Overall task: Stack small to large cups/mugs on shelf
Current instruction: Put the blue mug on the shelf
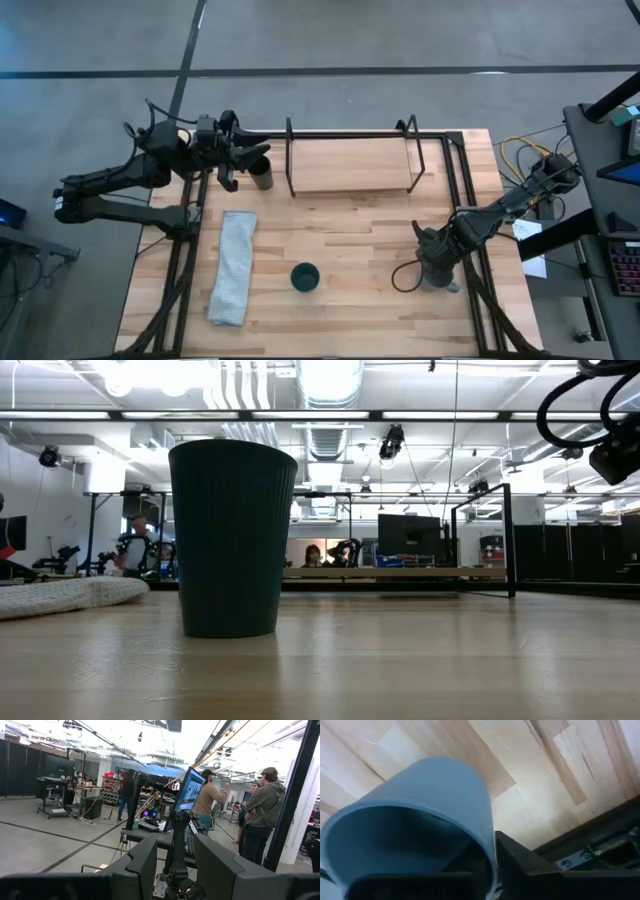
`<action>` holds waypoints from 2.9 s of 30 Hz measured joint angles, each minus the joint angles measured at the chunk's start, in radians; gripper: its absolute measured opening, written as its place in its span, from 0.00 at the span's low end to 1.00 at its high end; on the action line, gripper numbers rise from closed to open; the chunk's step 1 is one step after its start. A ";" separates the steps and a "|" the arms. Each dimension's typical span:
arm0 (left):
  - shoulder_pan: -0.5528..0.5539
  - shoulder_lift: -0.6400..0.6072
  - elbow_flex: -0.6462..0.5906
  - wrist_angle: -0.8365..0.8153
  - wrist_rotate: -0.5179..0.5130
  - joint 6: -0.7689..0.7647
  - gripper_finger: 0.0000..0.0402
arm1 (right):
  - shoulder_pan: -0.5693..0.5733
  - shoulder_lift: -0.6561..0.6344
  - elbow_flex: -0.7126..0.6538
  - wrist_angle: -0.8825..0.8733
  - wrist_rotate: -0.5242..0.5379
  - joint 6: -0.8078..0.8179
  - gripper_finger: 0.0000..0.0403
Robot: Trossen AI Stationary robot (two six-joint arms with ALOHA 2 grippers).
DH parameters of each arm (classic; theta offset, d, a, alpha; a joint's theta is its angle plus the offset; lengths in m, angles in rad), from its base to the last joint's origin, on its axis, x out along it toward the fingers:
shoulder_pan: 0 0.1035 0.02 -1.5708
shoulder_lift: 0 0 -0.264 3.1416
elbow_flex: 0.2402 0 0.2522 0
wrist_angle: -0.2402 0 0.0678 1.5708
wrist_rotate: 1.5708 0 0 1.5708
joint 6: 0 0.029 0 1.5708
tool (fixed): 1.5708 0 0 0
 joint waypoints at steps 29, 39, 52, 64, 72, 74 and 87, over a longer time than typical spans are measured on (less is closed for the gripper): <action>0.000 0.008 0.000 0.008 0.000 0.000 0.29 | -0.402 0.000 0.775 -0.367 0.764 -0.503 0.02; 0.000 0.052 0.001 0.008 0.000 -0.001 0.29 | -0.857 0.113 0.896 -0.338 0.587 -0.814 0.02; 0.000 0.073 0.019 0.007 0.000 -0.002 0.29 | -1.150 0.454 1.104 -0.476 0.338 -0.888 0.02; 0.000 0.070 0.019 0.007 0.001 -0.001 0.29 | -1.186 0.667 1.121 -0.491 0.324 -1.006 0.03; 0.000 0.069 0.019 0.007 0.002 -0.001 0.29 | -1.230 0.723 1.121 -0.490 0.379 -1.011 0.03; 0.000 0.069 0.019 0.007 0.002 -0.001 0.29 | -1.237 0.729 1.121 -0.488 0.379 -1.017 0.03; 0.000 0.069 0.019 0.007 0.002 0.008 0.29 | -1.244 0.767 1.120 -0.460 0.378 -1.041 0.03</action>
